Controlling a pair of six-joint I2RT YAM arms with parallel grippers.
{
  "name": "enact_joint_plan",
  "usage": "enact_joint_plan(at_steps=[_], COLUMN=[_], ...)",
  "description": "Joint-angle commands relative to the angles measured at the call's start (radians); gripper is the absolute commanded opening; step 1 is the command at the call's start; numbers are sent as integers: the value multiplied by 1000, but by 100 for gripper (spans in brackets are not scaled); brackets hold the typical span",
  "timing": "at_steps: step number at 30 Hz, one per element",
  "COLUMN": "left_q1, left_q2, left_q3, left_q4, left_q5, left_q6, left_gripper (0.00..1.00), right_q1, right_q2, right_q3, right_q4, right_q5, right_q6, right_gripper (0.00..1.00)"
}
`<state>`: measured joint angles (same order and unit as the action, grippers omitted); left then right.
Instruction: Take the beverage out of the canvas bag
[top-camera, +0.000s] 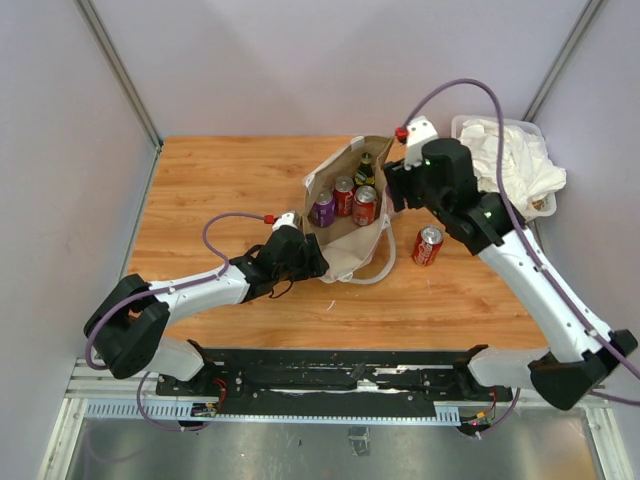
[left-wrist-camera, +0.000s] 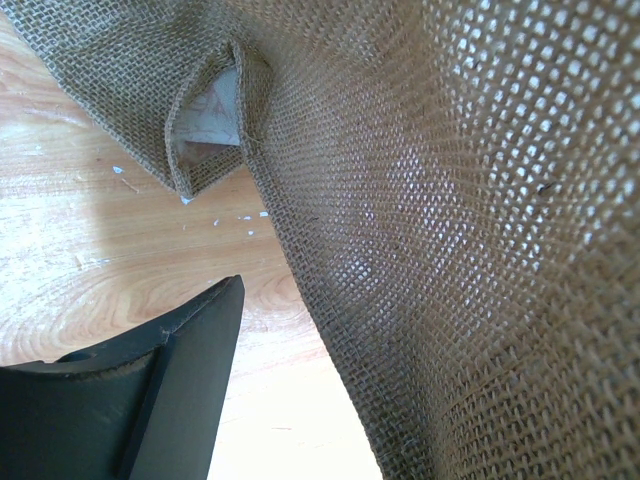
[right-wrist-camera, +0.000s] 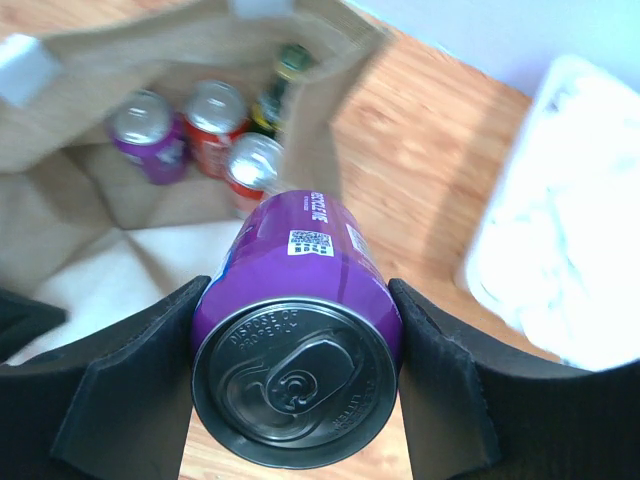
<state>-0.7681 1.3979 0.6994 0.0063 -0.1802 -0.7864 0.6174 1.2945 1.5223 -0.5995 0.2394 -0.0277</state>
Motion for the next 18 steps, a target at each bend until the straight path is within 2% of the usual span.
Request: enact_joint_plan(at_steps=[1, 8, 18], left_q1=[-7, -7, -7], left_q2=[7, 1, 3], left_q3=[-11, -11, -4], left_q4=[3, -2, -2], left_q5=[-6, -11, -2], left_q6=[11, 20, 23], left_gripper=[71, 71, 71], right_q1=[-160, -442, -608], right_q2=[-126, -268, -322], right_q3=[-134, -356, -602], right_q4=[67, 58, 214], right_q5=[102, 3, -78], right_q6=[64, 122, 157], right_gripper=[1, 1, 1])
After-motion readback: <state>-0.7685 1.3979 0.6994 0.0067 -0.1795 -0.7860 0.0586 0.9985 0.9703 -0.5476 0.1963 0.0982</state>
